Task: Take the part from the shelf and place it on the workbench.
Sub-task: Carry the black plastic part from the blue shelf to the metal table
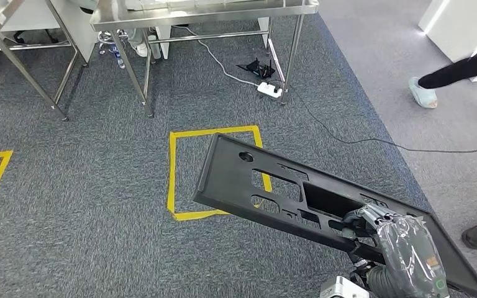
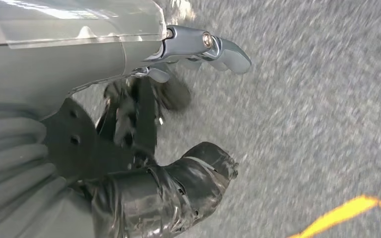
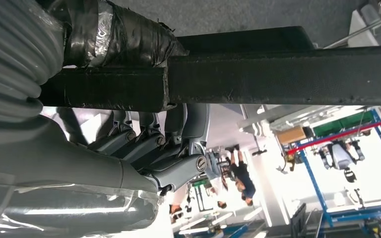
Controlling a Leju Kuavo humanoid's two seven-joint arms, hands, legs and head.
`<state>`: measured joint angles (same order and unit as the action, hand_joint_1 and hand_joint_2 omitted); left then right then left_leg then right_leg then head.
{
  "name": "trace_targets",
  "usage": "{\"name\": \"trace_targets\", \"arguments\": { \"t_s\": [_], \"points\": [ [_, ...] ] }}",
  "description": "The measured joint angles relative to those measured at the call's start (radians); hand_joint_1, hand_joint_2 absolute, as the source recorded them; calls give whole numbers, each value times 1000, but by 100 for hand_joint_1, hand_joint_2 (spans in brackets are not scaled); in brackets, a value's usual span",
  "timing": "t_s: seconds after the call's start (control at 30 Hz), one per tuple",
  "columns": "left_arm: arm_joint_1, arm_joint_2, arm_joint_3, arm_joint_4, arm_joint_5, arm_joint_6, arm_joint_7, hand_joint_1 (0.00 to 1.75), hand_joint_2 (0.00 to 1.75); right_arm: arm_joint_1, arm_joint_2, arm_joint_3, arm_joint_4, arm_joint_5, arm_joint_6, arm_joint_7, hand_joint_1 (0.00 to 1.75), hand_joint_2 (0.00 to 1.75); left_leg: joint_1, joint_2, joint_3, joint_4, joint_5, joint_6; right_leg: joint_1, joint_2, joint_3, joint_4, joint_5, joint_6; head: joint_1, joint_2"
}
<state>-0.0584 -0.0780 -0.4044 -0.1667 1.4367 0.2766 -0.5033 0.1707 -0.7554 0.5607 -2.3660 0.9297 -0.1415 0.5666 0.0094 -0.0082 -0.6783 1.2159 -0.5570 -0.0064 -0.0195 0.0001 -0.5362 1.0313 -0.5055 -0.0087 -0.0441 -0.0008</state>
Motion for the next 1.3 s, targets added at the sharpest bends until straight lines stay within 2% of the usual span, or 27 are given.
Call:
{"name": "trace_targets", "arguments": {
  "t_s": [0.03,0.07,0.13,0.17,0.23,0.27,0.33,0.37,0.4,0.43,0.47,0.53,0.57,0.63,0.73,0.8,0.83,0.9,0.93,0.97,1.0,1.07,1.1,1.13,1.2,1.27,1.3],
  "points": [
    [2,0,0,0,0,-1,0,0,175,2,0,-4,0,0,0,0,175,175,0,3,18,-63,47,3,-1,0,10,-1,-9,3,0,0],
    [3,1,0,0,-1,-1,-1,0,175,4,0,-8,-1,0,0,0,175,175,-3,6,31,-112,65,7,-1,0,20,-1,-17,8,1,0],
    [3,2,0,0,-1,-2,-2,0,175,8,0,-12,-2,-1,1,0,175,175,-11,8,50,-158,67,20,-2,0,33,2,-28,22,1,0],
    [2,2,0,0,-1,-3,-2,0,175,10,-1,-14,-3,-1,1,0,175,175,-14,7,56,-162,55,28,-1,0,40,6,-28,30,1,0],
    [3,2,0,0,-1,-5,-3,0,175,14,-3,-19,-5,-2,4,0,175,175,-13,4,83,-180,71,47,-3,-2,47,27,-34,41,1,0],
    [2,2,0,0,-2,-6,-3,0,175,15,-5,-23,-6,-2,8,0,175,175,-11,4,98,-183,71,55,-4,-2,39,51,-46,43,4,0],
    [0,2,0,0,-2,-7,-4,0,175,17,-8,-30,-8,-2,20,0,175,175,-10,4,116,-187,67,64,-5,-1,-8,139,-89,48,9,0],
    [-2,2,0,0,-2,-7,-4,0,175,19,-9,-33,-8,-2,28,0,175,175,-11,4,120,-187,62,65,-4,-1,-47,198,-116,50,10,0],
    [-2,3,0,0,-3,-7,-4,0,175,22,-9,-35,-8,-3,38,0,175,175,-11,3,125,-187,56,66,-5,-1,-85,244,-133,52,10,0],
    [-1,3,0,0,-4,-8,-4,0,175,26,-10,-37,-8,-4,49,0,175,175,-11,2,132,-187,49,65,-5,-1,-112,266,-133,53,10,0],
    [0,4,0,0,-5,-8,-4,0,175,30,-11,-40,-9,-5,61,0,175,175,-10,0,140,-187,42,63,-7,-1,-126,258,-113,55,11,0],
    [3,3,0,0,-8,-9,-3,0,175,38,-17,-52,-15,-3,93,0,175,175,-7,-3,160,-187,25,55,-10,-1,-102,148,-21,57,11,0],
    [3,3,0,0,-9,-9,-3,0,175,43,-20,-60,-18,1,115,0,175,175,-7,-6,170,-186,17,49,-10,-1,-87,92,8,57,12,0],
    [0,4,0,0,-10,-10,-3,0,175,57,-26,-82,-28,12,165,0,175,175,-8,-9,177,-187,4,35,-6,-1,-69,34,24,47,16,0],
    [-1,6,0,0,-10,-10,-2,0,175,76,-37,-119,-43,30,225,0,175,175,-10,-8,185,-179,-4,18,-6,2,-58,28,22,22,13,0],
    [-2,9,0,0,-10,-12,-2,0,175,83,-47,-147,-55,62,294,0,175,175,-8,-3,162,-126,-23,9,-8,3,-43,24,16,10,7,0],
    [-3,9,-1,0,-10,-15,-1,0,175,88,-55,-163,-60,86,341,0,175,175,-7,-1,130,-72,-40,6,-7,2,-36,22,12,6,4,0],
    [-2,9,-1,0,-10,-20,0,0,175,97,-73,-197,-62,120,417,0,175,175,-6,1,43,49,-81,2,-4,1,-24,19,2,2,0,0],
    [-2,9,-1,0,-10,-23,1,0,175,101,-82,-214,-62,126,439,0,175,175,-7,1,7,85,-91,4,-2,1,-17,19,-5,1,0,0],
    [-1,9,-1,0,-10,-25,1,0,175,105,-89,-229,-62,126,448,0,175,175,-7,1,-14,90,-86,8,2,2,-7,18,-12,0,0,0],
    [1,9,-1,0,-9,-26,1,0,175,108,-96,-243,-62,123,450,0,175,175,-9,1,-18,60,-59,15,5,3,4,18,-21,-1,0,0],
    [5,10,-1,0,-8,-28,1,0,175,114,-108,-271,-62,119,449,0,175,175,-19,1,2,-53,40,41,11,4,28,14,-38,-2,1,0],
    [6,12,-1,0,-7,-28,1,0,175,117,-112,-284,-62,118,448,0,175,175,-27,1,12,-96,71,53,12,7,37,11,-46,0,5,0],
    [6,14,-1,0,-6,-28,1,0,175,118,-114,-294,-62,117,447,0,175,175,-34,0,25,-128,84,64,10,8,41,7,-52,5,6,0],
    [5,15,-1,0,-4,-28,0,0,175,123,-117,-310,-62,113,444,0,175,175,-46,-1,44,-158,75,75,6,10,61,5,-54,18,7,0],
    [4,15,-1,0,-2,-28,0,0,175,128,-121,-323,-63,111,441,0,175,175,-44,-1,82,-193,85,83,4,6,79,14,-56,27,6,0],
    [3,15,-1,0,-1,-28,-1,0,175,128,-124,-330,-63,112,439,0,175,175,-41,0,103,-203,84,85,3,5,72,35,-61,31,7,0]
  ]
}}
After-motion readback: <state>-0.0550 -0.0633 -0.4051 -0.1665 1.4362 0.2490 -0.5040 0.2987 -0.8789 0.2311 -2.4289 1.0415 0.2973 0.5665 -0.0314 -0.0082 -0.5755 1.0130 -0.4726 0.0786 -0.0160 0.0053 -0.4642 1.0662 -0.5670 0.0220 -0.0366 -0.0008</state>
